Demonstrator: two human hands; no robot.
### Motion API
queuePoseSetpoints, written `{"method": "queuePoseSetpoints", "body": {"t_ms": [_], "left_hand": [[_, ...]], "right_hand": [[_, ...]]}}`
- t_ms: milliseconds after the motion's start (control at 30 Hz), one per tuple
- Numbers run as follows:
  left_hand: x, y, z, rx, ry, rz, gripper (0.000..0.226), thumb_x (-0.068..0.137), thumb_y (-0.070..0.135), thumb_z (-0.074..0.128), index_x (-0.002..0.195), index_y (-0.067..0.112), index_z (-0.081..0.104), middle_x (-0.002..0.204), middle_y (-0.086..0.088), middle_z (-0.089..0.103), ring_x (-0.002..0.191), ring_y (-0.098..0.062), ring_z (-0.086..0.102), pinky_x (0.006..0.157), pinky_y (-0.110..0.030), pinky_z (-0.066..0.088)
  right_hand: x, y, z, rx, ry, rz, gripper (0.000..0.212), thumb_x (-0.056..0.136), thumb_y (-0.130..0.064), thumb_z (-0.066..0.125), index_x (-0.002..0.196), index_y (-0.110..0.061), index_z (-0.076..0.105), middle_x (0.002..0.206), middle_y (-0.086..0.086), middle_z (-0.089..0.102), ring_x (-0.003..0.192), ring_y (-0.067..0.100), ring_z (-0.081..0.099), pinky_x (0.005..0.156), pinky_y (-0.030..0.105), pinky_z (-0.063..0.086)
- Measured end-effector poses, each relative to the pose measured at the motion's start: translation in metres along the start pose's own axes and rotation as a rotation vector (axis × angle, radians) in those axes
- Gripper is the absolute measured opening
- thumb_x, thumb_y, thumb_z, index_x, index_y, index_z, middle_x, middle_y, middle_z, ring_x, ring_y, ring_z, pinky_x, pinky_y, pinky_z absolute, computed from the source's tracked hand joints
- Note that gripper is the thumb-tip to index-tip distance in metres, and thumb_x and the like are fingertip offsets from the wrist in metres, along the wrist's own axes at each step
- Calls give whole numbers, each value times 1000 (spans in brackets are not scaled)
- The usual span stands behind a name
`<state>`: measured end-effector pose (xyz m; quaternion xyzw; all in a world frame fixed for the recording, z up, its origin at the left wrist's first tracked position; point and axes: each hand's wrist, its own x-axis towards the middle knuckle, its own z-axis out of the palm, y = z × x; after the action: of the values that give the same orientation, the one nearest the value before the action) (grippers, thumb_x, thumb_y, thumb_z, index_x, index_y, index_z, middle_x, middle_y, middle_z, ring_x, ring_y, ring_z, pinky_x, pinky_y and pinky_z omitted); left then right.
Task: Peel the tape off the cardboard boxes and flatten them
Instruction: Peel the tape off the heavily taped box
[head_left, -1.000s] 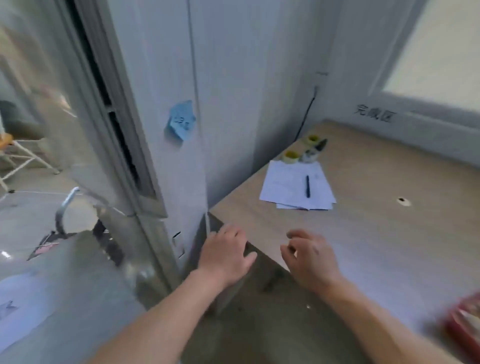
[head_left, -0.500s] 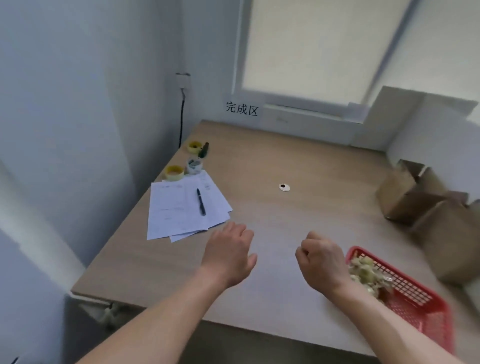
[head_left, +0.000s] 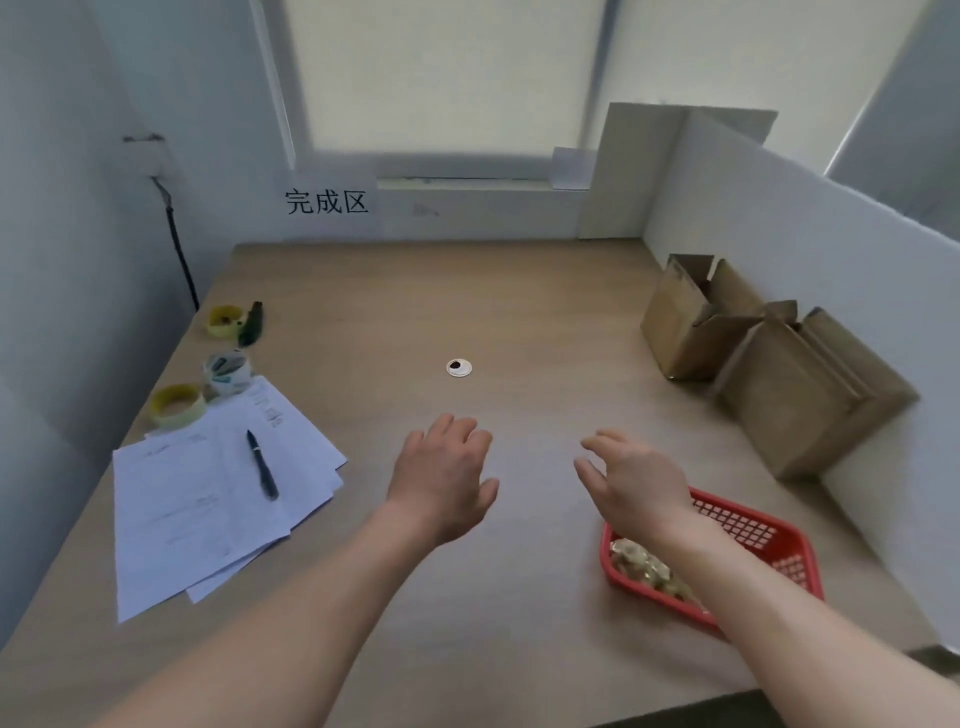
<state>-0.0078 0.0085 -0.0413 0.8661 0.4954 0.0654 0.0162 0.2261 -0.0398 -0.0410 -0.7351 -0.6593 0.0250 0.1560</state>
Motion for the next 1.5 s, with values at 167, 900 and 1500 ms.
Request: {"method": "queuePoseSetpoints", "body": {"t_ms": [167, 900, 1500], "left_hand": [[70, 17, 14, 19, -44, 5, 41, 94, 49, 46, 123, 21, 49, 127, 6, 48, 118, -20, 40, 92, -38, 41], [264, 71, 77, -63, -184, -96, 48, 94, 54, 43, 136, 29, 45, 148, 12, 35, 136, -14, 29, 100, -32, 36], [144, -22, 72, -313, -35, -627, 82, 90, 68, 47, 156, 27, 21, 167, 1, 3, 153, -22, 6, 118, -45, 25]], "right_hand": [[55, 61, 10, -69, -55, 52, 39, 94, -42, 55, 128, -25, 64, 132, 4, 60, 117, 25, 56, 89, 34, 45], [315, 306, 9, -248, -329, 336, 23, 96, -34, 55, 97, -12, 63, 136, 10, 39, 97, 27, 55, 81, 42, 53], [198, 87, 44, 1116, -193, 200, 44, 65, -50, 69, 59, -7, 73, 82, 10, 70, 90, 28, 65, 79, 45, 52]]}}
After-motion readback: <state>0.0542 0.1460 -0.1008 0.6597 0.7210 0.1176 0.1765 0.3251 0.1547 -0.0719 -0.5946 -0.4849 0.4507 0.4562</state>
